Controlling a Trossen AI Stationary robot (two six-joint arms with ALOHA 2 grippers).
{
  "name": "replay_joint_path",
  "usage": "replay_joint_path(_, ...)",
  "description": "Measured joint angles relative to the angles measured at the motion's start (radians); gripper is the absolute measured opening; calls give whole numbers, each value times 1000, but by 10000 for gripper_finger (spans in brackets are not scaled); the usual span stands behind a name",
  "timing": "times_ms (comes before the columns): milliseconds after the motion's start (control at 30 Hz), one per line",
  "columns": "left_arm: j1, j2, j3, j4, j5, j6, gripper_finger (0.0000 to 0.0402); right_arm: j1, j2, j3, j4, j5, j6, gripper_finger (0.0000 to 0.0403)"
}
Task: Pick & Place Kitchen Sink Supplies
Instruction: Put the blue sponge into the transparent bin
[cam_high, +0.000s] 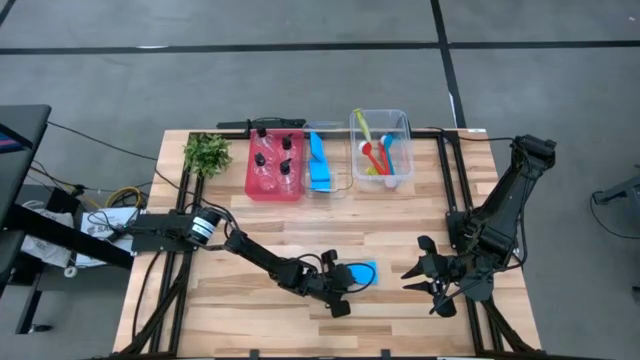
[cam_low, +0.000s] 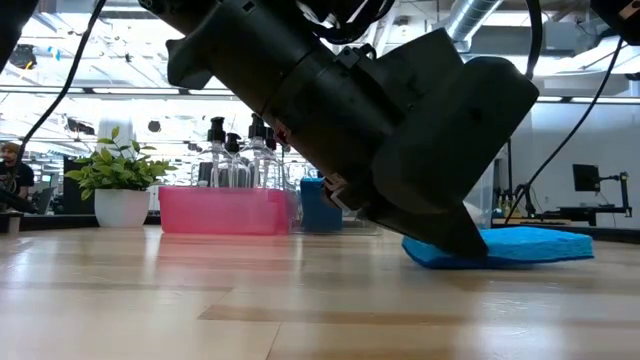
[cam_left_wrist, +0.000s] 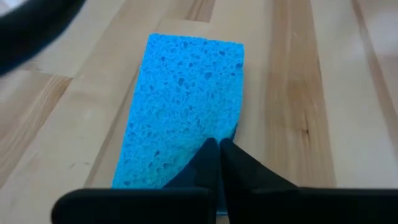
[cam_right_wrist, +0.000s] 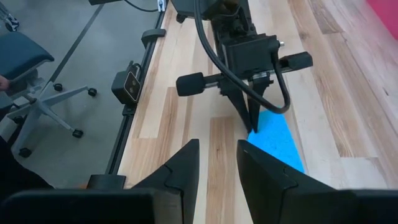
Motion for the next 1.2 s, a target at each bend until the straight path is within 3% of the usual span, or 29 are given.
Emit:
replay_joint_path(233, 2, -13, 0, -15, -13, 1, 6, 0, 0, -4, 8, 0, 2, 102)
replay_joint_path(433, 3, -98, 0, -118, -110, -33, 6, -1, 0, -30, -4, 2, 60, 102)
replay_joint_path(600, 28, -193, 0, -157, -194, -95, 6, -1, 0, -63, 11, 86, 102, 102)
replay_joint_path(933, 103, -360, 2, -163, -253, -187, 6, -3, 0, -92, 16, 284, 210, 102)
replay_joint_path(1200, 171, -431, 3, -267, -292, -188, 6, -3, 0, -92, 16, 327, 210, 102)
